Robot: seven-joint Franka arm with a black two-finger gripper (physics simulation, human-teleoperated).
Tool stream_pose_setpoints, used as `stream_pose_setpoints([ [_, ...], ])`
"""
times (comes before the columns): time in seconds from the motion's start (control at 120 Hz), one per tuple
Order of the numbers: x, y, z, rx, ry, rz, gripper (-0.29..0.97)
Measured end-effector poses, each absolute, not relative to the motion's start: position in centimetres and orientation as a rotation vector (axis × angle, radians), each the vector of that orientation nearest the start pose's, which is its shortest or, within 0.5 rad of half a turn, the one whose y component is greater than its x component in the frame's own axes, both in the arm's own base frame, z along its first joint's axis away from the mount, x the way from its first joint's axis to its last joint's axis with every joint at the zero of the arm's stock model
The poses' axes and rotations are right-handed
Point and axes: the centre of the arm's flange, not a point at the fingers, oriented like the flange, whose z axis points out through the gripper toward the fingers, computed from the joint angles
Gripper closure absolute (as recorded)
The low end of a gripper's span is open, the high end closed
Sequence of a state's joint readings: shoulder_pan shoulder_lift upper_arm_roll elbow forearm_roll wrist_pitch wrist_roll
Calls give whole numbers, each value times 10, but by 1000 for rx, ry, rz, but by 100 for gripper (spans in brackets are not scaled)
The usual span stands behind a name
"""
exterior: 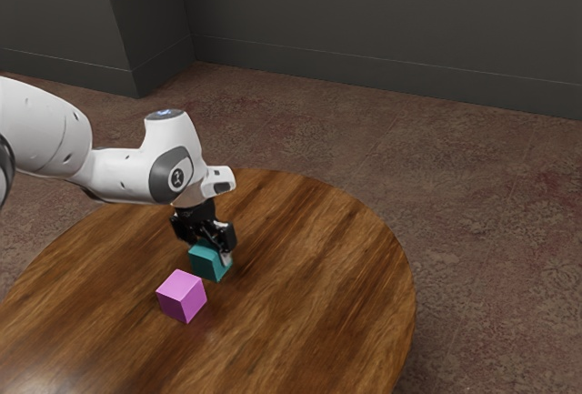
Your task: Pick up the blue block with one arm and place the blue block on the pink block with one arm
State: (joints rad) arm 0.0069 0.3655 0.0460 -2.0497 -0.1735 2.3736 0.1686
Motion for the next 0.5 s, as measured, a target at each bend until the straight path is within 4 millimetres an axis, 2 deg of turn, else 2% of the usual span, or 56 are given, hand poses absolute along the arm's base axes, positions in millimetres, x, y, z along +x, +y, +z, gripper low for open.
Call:
stream_pose_setpoints([
  [0.117, 590, 30, 263, -3244, 7, 26, 30],
  [0.192, 580, 30, 294, -3242, 18, -37, 32],
  [0.258, 555, 30, 328, -3235, 29, -96, 33],
  [0.342, 519, 26, 357, -3214, 47, -142, 33],
  [0.392, 497, 23, 366, -3208, 43, -153, 33],
  [0.5, 467, 19, 372, -3202, 6, -154, 33],
])
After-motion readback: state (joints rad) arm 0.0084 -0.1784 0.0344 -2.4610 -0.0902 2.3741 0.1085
